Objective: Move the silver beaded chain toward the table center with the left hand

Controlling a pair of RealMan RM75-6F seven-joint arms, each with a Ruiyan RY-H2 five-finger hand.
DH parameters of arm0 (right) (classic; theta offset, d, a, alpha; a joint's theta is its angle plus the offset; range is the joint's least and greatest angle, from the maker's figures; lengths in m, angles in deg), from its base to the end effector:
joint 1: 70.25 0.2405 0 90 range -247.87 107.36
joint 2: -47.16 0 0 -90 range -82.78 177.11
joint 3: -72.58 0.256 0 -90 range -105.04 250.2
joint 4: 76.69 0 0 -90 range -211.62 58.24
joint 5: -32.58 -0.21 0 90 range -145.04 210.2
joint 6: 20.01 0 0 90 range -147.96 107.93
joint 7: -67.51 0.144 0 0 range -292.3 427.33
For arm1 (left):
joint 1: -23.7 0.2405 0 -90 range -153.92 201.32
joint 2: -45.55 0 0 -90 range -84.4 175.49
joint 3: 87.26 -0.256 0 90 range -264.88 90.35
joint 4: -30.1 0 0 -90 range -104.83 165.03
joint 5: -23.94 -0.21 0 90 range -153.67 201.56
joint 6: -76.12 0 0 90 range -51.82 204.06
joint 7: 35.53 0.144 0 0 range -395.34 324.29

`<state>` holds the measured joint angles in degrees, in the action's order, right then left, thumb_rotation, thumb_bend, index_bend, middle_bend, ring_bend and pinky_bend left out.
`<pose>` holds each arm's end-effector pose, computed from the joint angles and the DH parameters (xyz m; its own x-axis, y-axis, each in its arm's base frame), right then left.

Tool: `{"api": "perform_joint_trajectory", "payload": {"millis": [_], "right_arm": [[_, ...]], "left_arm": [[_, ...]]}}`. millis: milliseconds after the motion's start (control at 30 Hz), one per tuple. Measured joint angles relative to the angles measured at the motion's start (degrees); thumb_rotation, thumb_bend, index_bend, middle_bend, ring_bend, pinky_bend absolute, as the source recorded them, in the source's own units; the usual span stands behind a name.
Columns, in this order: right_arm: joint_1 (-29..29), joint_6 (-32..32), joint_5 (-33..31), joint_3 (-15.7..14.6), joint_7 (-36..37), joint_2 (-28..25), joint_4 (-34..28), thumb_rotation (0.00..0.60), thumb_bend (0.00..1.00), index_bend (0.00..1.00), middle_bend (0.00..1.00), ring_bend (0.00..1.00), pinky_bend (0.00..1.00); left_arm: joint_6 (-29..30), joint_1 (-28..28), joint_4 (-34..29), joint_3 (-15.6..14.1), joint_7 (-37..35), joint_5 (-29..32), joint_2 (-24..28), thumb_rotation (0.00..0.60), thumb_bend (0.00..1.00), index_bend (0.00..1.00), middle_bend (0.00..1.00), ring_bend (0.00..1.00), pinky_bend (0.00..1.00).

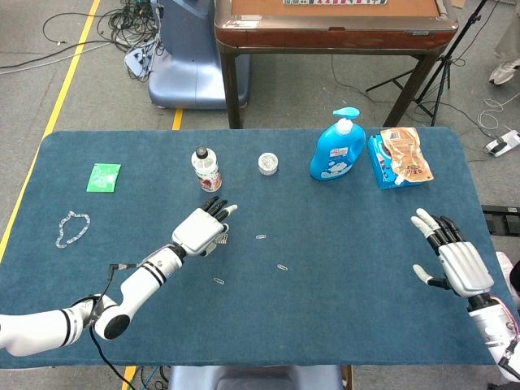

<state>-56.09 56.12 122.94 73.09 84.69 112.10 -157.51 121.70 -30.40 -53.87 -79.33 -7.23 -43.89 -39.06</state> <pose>-0.3223 -0.2277 0.1474 0.3256 -0.1471 0.9340 -0.9384 -0.1711 0.3002 -0.0965 0.3659 -0.0164 0.7310 0.1143 0.6727 0.5704 -0.6434 -0.5106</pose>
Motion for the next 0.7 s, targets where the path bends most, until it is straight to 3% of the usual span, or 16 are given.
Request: {"api": "perform_joint_trajectory", "payload": {"millis": [700], "right_arm": [[-0.3, 0.6, 0.1, 0.1, 0.9, -0.6, 0.1, 0.6, 0.3, 0.0, 0.0, 0.0, 0.0]], "left_arm": [[-1.1, -2.3, 4.4, -0.3, -2.8, -0.2, -3.1, 0.6, 0.36, 0.71, 0.0, 0.0, 0.0]]}}
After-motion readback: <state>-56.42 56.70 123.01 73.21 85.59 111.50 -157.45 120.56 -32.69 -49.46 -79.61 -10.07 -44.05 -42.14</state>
